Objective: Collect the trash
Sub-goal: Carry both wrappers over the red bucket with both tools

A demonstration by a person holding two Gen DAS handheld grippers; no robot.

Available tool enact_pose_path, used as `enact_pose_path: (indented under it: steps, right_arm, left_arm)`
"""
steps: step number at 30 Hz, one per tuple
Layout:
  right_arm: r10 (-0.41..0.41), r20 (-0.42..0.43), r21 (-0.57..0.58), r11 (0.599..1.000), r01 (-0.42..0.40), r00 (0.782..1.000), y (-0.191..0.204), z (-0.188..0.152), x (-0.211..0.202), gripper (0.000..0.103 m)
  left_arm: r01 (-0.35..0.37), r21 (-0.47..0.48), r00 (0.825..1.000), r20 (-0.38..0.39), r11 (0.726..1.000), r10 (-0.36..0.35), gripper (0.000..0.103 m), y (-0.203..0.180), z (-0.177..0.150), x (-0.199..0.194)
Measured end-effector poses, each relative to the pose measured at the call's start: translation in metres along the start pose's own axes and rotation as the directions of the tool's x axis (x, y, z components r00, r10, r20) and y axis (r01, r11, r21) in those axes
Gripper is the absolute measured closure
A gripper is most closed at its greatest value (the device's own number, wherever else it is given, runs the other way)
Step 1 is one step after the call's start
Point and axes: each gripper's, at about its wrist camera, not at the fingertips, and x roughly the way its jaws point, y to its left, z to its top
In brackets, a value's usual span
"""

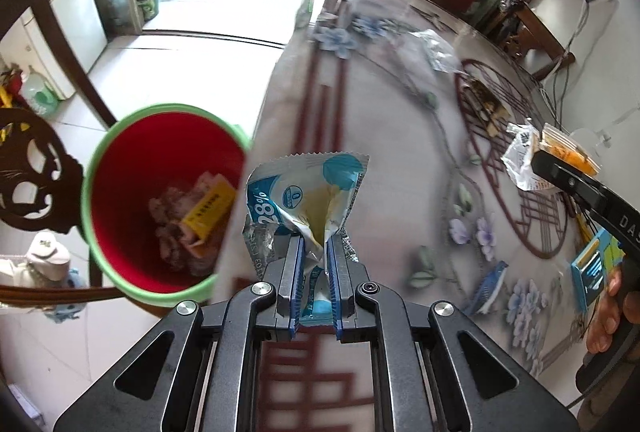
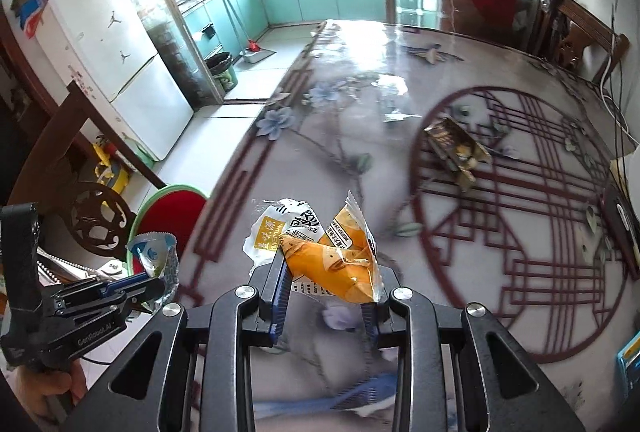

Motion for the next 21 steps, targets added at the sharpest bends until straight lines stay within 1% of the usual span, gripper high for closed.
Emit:
enact_pose_path:
  steps: [12, 21]
  right_arm:
    - [0.004, -0.006, -0.022, 1.000, -0.004, 1.000, 0.057, 0.005, 0.012, 0.075]
    - [0.017, -0.012, -0.051, 0.999, -0.017, 1.000, 0.092, 0.006, 0.017, 0.075]
  left_arm:
    - [-0.018, -0.026, 1.000, -0.005, 1.000, 0.017, 0.094, 0.060, 0.007, -0.003]
    - [-0.016, -0.053, 1.000, -0.020, 0.998, 0.015, 0.094, 0.088, 0.006, -0.002]
